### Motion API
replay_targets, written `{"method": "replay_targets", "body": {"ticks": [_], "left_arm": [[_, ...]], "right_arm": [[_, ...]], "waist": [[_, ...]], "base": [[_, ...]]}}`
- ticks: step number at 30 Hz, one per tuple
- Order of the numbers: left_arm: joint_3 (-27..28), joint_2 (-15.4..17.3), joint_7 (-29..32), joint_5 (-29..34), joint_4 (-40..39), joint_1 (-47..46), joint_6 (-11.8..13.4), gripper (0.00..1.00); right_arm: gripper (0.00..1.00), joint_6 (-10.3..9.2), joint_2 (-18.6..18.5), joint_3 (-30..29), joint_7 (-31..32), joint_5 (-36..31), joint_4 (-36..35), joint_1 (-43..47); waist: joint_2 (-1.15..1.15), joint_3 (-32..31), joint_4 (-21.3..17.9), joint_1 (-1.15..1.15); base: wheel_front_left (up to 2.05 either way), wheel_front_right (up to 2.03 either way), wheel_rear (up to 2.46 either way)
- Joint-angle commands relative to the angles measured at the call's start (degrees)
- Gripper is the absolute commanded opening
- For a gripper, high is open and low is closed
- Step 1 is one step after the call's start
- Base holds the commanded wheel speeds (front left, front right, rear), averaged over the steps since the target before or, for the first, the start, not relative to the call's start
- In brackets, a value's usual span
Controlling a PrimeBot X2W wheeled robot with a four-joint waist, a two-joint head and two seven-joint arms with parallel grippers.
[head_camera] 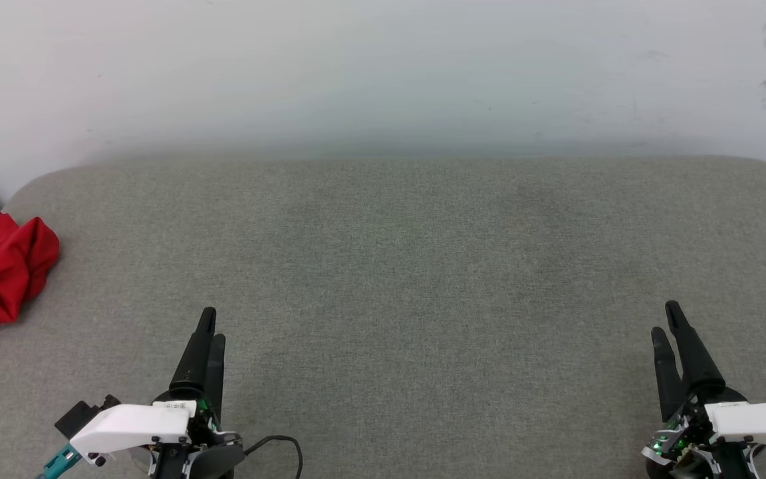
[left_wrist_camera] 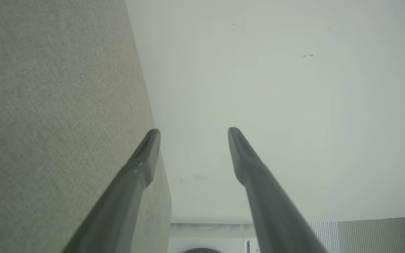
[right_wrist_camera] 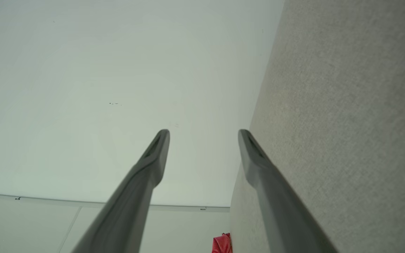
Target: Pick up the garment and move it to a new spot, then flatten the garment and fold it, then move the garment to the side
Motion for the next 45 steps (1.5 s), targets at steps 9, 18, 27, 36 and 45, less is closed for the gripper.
{"method": "replay_targets", "body": {"ticks": [9,18,27,36,45], "left_arm": [[-1.57,0.17,-2.51,5.55,-4.49,-1.62,-0.08,1.0],[-5.22,1.79,-4.52,18.02,-5.24,-2.25,-0.1,1.0],[-7.29,2.95,-6.31,31.47,-4.29,-2.66,-0.12,1.0],[-6.63,2.66,-8.0,42.65,-3.41,-2.29,-0.14,1.0],[-7.28,2.79,-9.51,50.52,-3.49,-2.46,-0.16,1.0]], "right_arm": [[1.0,0.01,-0.51,0.67,-2.43,-6.43,-3.77,0.19],[1.0,0.01,-0.76,1.49,-4.44,-19.18,-5.27,0.83],[1.0,0.01,-0.35,0.55,-6.28,-37.61,-6.98,1.75],[1.0,0.01,0.06,0.54,-7.02,-50.94,-8.97,2.68],[1.0,0.01,0.11,0.45,-5.41,-57.75,-10.66,3.49]], "waist": [[0.0,0.03,0.08,-0.01],[0.0,0.01,0.17,-0.01],[0.0,-0.15,0.19,-0.01],[0.0,-0.25,0.2,-0.01],[0.0,-0.23,0.49,-0.01]], "base": [[0.0,0.0,0.0],[0.0,0.0,0.0],[0.0,0.0,0.0],[0.0,0.0,0.0],[0.0,0.0,0.0]]}}
